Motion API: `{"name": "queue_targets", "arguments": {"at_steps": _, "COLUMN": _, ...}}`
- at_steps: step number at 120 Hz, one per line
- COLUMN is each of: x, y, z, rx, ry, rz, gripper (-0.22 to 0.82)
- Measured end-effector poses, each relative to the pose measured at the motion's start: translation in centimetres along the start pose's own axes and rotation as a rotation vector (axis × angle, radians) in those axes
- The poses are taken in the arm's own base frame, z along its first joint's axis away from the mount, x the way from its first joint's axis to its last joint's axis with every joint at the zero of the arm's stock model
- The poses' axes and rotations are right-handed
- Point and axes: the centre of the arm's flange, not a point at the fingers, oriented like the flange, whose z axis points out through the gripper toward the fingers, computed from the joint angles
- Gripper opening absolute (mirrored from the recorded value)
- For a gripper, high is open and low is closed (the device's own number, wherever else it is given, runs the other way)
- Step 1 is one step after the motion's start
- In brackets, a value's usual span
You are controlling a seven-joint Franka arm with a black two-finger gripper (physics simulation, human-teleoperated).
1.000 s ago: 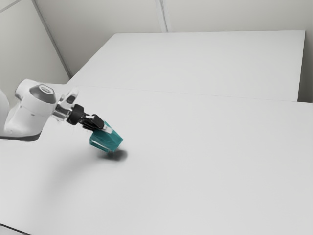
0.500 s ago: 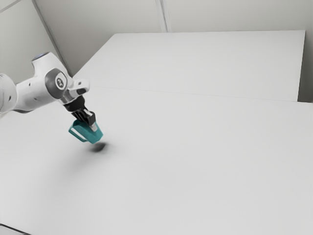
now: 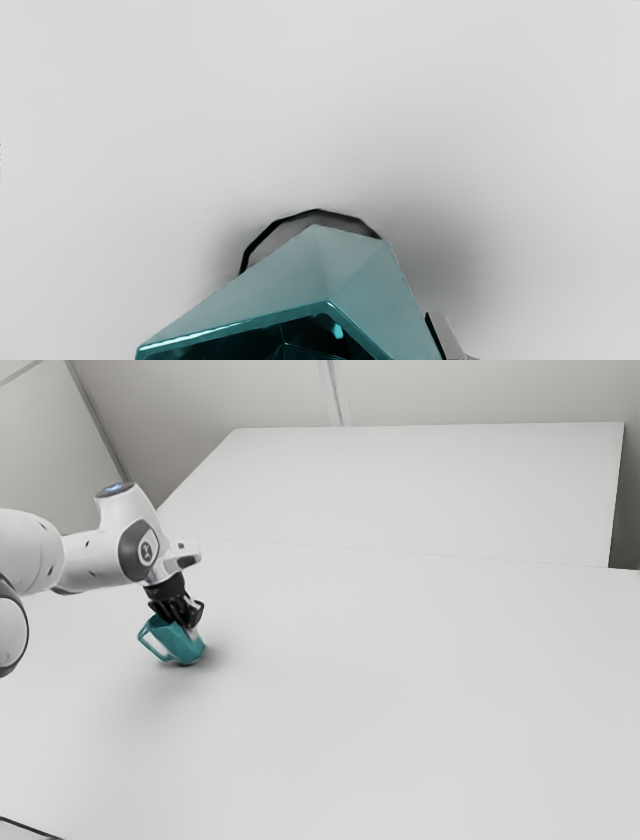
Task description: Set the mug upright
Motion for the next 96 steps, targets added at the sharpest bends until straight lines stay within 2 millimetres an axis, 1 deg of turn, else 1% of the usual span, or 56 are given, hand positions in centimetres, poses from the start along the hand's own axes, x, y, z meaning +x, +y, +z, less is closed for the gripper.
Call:
{"name": "queue_targets", "arguments": {"at_steps": 3, "x": 0.0, "y": 0.0, "z": 0.0, "rx": 0.002, "ry": -0.001, "rz": -0.007, "gripper": -0.14}}
{"name": "queue_targets", "arguments": {"at_steps": 19, "x": 0.0, "y": 0.1, "z": 0.1, "rx": 0.016, "ry": -0.006, "rz": -0.034, "gripper": 0.16}}
{"name": "queue_targets", "arguments": {"at_steps": 26, "x": 0.0, "y": 0.1, "z": 0.0, "rx": 0.02, "ry": -0.006, "rz": -0.047, "gripper": 0.27}}
{"name": "queue_targets", "arguments": {"at_steps": 34, "x": 0.0, "y": 0.1, "z": -0.2, "rx": 0.022, "ry": -0.003, "rz": -0.061, "gripper": 0.36}}
{"name": "queue_targets", "arguments": {"at_steps": 42, "x": -0.1, "y": 0.1, "z": -0.6, "rx": 0.023, "ry": 0.0, "rz": -0.075, "gripper": 0.42}}
{"name": "queue_targets", "arguments": {"at_steps": 48, "x": 0.0, "y": 0.2, "z": -1.5, "rx": 0.024, "ry": 0.007, "rz": -0.083, "gripper": 0.46}}
{"name": "queue_targets", "arguments": {"at_steps": 52, "x": 0.0, "y": 0.3, "z": -2.6, "rx": 0.028, "ry": 0.018, "rz": -0.083, "gripper": 0.48}}
{"name": "queue_targets", "arguments": {"at_steps": 56, "x": 0.4, "y": 0.4, "z": -4.1, "rx": 0.035, "ry": 0.032, "rz": -0.082, "gripper": 0.5}}
{"name": "queue_targets", "arguments": {"at_steps": 65, "x": 2.0, "y": 1.1, "z": -8.7, "rx": 0.058, "ry": 0.071, "rz": -0.064, "gripper": 0.53}}
{"name": "queue_targets", "arguments": {"at_steps": 72, "x": 2.9, "y": 2.3, "z": -12.3, "rx": 0.069, "ry": 0.096, "rz": -0.046, "gripper": 0.55}}
{"name": "queue_targets", "arguments": {"at_steps": 86, "x": 4.2, "y": 4.7, "z": -20.9, "rx": 0.089, "ry": 0.135, "rz": -0.025, "gripper": 0.57}}
{"name": "queue_targets", "arguments": {"at_steps": 91, "x": 4.4, "y": 6.0, "z": -23.5, "rx": 0.095, "ry": 0.134, "rz": -0.012, "gripper": 0.58}}
{"name": "queue_targets", "arguments": {"at_steps": 96, "x": 4.2, "y": 7.1, "z": -25.2, "rx": 0.094, "ry": 0.121, "rz": -0.005, "gripper": 0.58}}
